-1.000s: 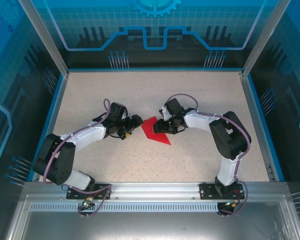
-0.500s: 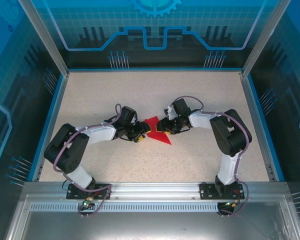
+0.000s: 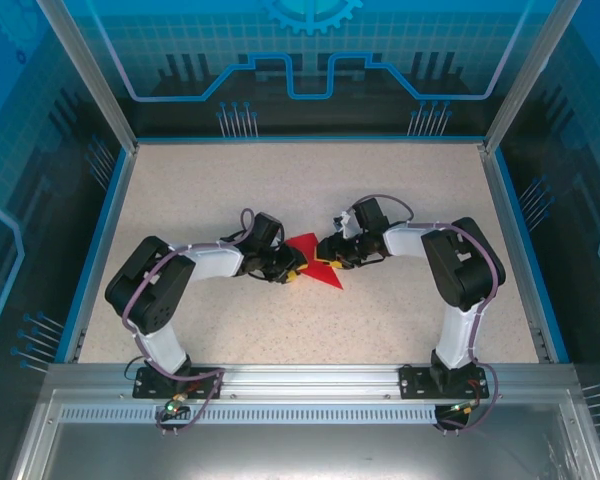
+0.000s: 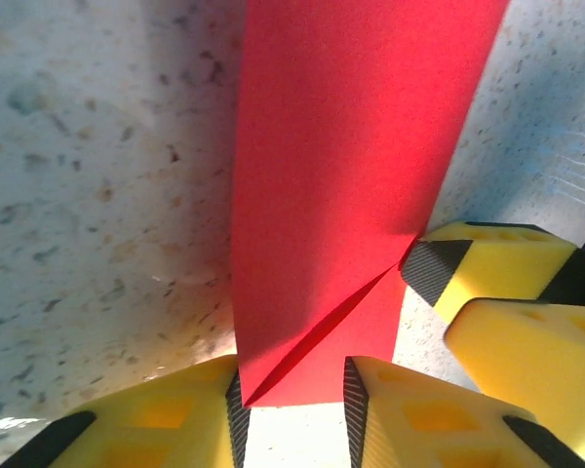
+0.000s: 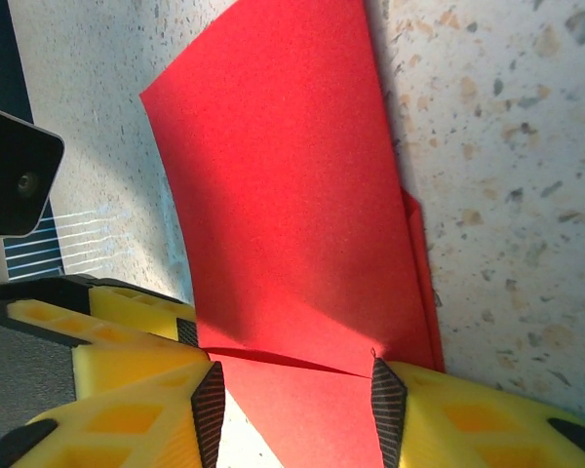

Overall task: Fold a paper plane with a square sheet of paper (pick it up from the middle)
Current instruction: Fold the wing for the fifth time at the center of the table.

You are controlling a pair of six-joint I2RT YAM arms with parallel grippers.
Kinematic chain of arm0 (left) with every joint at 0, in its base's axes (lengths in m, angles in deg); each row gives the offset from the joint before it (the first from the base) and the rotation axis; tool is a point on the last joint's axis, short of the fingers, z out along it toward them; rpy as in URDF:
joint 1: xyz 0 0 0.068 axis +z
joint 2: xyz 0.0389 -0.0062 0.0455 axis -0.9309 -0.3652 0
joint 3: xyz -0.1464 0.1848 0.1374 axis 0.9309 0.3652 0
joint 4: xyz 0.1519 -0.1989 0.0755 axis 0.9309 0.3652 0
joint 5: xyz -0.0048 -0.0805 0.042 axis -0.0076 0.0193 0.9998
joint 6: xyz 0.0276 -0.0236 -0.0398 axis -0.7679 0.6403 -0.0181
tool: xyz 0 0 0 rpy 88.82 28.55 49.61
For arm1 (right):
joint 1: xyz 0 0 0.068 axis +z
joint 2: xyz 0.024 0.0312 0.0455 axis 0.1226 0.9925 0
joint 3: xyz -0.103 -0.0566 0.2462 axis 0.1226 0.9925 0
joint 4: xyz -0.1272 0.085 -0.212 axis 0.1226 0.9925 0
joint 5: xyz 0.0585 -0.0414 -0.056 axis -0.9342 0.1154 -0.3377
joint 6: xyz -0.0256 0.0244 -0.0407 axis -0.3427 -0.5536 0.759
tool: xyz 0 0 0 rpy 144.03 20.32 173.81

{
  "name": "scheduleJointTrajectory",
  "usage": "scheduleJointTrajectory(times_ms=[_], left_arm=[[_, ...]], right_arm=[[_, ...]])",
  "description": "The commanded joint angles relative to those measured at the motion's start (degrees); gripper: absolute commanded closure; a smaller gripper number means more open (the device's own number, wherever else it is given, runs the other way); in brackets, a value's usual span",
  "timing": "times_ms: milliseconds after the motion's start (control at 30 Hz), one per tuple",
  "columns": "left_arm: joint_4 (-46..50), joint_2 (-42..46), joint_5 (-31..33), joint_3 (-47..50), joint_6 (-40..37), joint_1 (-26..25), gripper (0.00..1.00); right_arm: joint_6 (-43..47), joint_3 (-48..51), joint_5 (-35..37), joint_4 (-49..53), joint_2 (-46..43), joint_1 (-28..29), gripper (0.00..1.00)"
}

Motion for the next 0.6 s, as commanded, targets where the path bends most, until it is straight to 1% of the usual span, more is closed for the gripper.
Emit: scheduleJointTrajectory(times_ms=[0,133,267,367,500,567], left_arm=[[-0.87,-0.97,-1.72,-1.71,0.76,-0.4,0.7],[-1.1,-0.81,-1.82,-1.97,0.62,-0.35,0.76],[-1.19,-0.84,-2.21,-2.2,0.85,-0.4,0.85],[-1.29,-0.82,-2.26,-2.43,1.19,-0.35,0.9],[-1.31,-0.39,-2.31,-2.75,1.5,-0.4,0.95],[-0.76,0.06,-2.13,-2.91,1.6,-0.4,0.96]], right_arm=[[-0.44,1.59,-0.03,0.07,1.8,-1.22,0.53],[-0.35,2.14,-0.27,-0.94,0.81,-1.44,0.52],[1.43,2.63,0.56,-1.65,-2.03,-1.45,0.47],[3.76,3.23,2.07,-1.93,-5.45,-1.42,0.4],[8.71,5.07,6.97,-1.57,-11.37,-0.62,0.3],[12.82,7.42,13.03,-0.33,-15.36,1.06,0.26]])
